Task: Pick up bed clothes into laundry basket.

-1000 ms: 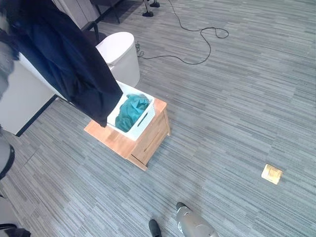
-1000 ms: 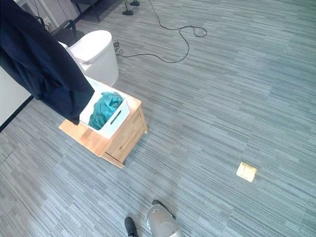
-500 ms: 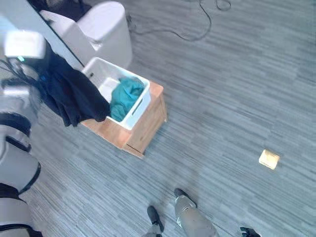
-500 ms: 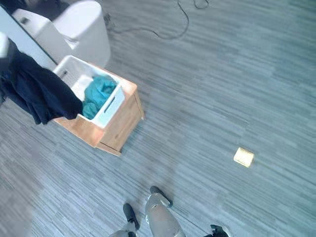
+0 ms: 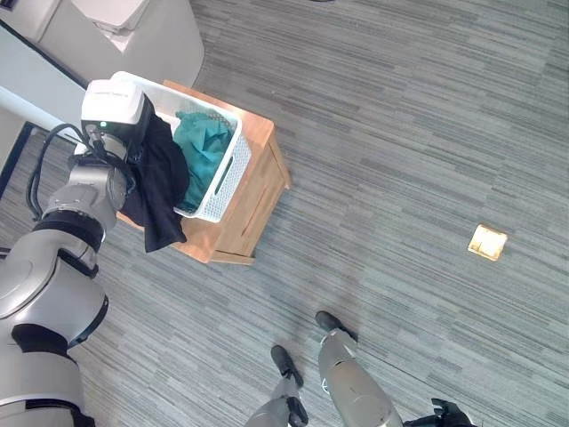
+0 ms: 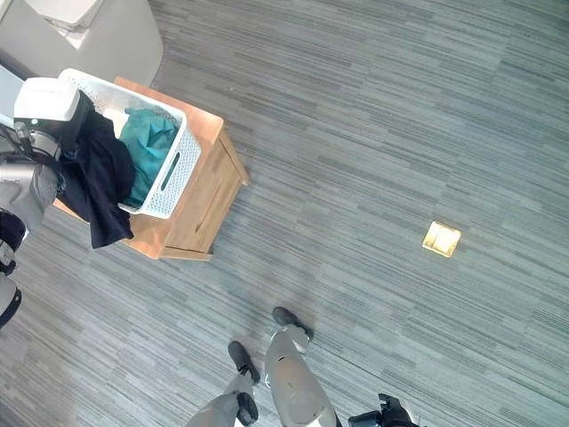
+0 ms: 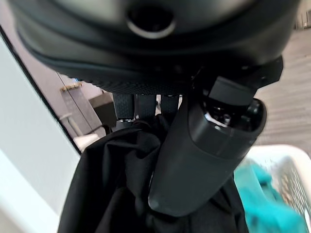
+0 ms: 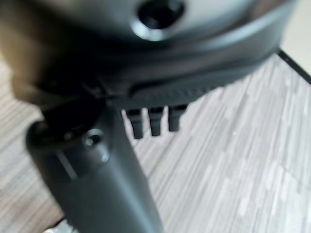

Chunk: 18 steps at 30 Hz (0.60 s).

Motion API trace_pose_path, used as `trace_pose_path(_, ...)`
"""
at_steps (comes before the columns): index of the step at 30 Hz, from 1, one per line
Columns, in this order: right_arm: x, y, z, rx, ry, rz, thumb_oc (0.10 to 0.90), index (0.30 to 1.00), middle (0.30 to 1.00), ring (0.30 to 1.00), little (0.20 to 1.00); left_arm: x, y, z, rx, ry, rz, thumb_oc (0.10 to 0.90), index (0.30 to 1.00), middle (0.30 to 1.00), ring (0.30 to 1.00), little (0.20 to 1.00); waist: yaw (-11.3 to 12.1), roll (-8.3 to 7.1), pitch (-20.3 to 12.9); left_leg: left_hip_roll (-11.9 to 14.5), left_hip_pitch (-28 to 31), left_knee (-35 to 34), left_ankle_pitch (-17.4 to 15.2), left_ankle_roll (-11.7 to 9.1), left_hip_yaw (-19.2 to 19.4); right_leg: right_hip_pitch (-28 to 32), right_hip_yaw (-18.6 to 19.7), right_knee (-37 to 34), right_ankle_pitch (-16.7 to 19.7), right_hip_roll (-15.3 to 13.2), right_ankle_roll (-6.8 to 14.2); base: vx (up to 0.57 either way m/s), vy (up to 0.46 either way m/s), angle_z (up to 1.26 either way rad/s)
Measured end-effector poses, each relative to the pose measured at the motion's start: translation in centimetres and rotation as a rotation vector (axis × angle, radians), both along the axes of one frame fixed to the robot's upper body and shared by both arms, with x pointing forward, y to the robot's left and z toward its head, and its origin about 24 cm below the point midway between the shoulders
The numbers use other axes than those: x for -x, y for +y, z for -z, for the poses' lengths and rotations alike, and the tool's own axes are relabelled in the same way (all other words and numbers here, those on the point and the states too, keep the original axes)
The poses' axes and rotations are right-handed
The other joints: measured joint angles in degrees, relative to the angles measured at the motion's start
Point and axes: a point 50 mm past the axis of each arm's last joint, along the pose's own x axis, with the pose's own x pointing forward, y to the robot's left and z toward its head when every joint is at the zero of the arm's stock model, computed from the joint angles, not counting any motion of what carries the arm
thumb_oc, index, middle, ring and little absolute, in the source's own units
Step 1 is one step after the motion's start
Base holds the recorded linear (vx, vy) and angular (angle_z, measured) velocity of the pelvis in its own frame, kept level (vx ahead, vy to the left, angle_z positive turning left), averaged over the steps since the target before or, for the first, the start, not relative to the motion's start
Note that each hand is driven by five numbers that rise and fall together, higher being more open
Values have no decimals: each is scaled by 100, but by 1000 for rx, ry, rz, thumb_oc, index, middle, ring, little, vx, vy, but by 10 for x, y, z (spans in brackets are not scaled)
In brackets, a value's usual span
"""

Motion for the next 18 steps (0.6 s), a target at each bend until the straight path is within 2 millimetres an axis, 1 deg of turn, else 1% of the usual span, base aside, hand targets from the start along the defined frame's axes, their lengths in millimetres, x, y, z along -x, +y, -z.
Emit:
trace_pose_path(4,-12,-3,-4,4,-34,0,800,900,900,900,900,-1,-2,-3,0,-10,9,400,300,300,300,300,9,-5,3,19,223,0,9,1,-17,309,-27,-140,8,-39,-7,49,-59,4)
trace_pose_path(7,-20,-2,-7,-3,-60,-6,800,900,900,900,900,-2,-7,-10,-2,-30,26,400,300,300,300,300,22,-48,31,89,472,1,11,3,-155,655,-143,-301,35,-49,-37,108,-83,15)
trace_pose_path(9,-24,0,-7,-7,-69,-21,800,900,900,900,900,-1,-5,-17,3,-55,21,400,300,300,300,300,126,-157,93,133,720,1,9,4,-144,939,-133,-416,84,-18,-60,97,-106,-5)
trace_pose_path(11,-25,1,-7,-15,-58,-35,800,900,900,900,900,1,-2,-30,22,-100,14,400,300,300,300,300,319,-304,125,229,975,2,10,3,-123,1201,-115,-493,125,46,-96,128,-39,-15)
trace_pose_path(12,-25,2,-7,-21,-55,-39,800,900,900,900,900,3,1,-37,19,-129,4,400,300,300,300,300,386,-395,117,224,1070,7,10,4,-128,1297,-139,-487,126,82,-97,216,88,2)
trace_pose_path(13,-25,0,-7,-17,-55,-37,800,900,900,900,900,6,7,-43,15,-149,-16,400,300,300,300,300,409,-452,125,241,1142,58,0,20,-114,1423,-176,-510,139,104,-115,200,106,9)
trace_pose_path(14,-25,-2,-8,-9,-53,-39,800,900,900,900,900,9,13,-45,10,-155,-34,400,300,300,300,300,491,-507,108,238,1207,115,-2,53,-134,1543,-150,-533,145,153,-125,239,120,12)
trace_pose_path(15,-24,-4,-9,-3,-50,-41,800,900,900,900,900,11,16,-47,7,-158,-42,400,300,300,300,300,514,-565,120,209,1150,199,-155,95,-126,1663,-140,-651,226,57,-250,230,126,9)
trace_pose_path(16,-23,-6,-10,3,-48,-40,800,900,900,900,900,13,20,-49,-5,-162,-56,400,300,300,300,300,553,-616,107,34,1122,18,-374,116,-133,1790,-77,-805,261,-4,-313,284,121,14)
trace_pose_path(17,-23,-10,-11,15,-44,-39,800,900,900,900,900,14,21,-51,-15,-172,-57,400,300,300,300,300,608,-635,114,-191,960,16,-497,188,-97,1935,-4,-1118,405,-72,-368,277,91,-15)
trace_pose_path(18,-24,-13,-12,19,-41,-26,800,900,900,900,900,16,24,-52,-32,-168,-66,400,300,300,300,300,745,-632,113,-302,929,-50,-557,344,-34,2030,22,-1318,511,-69,-294,260,11,-38)
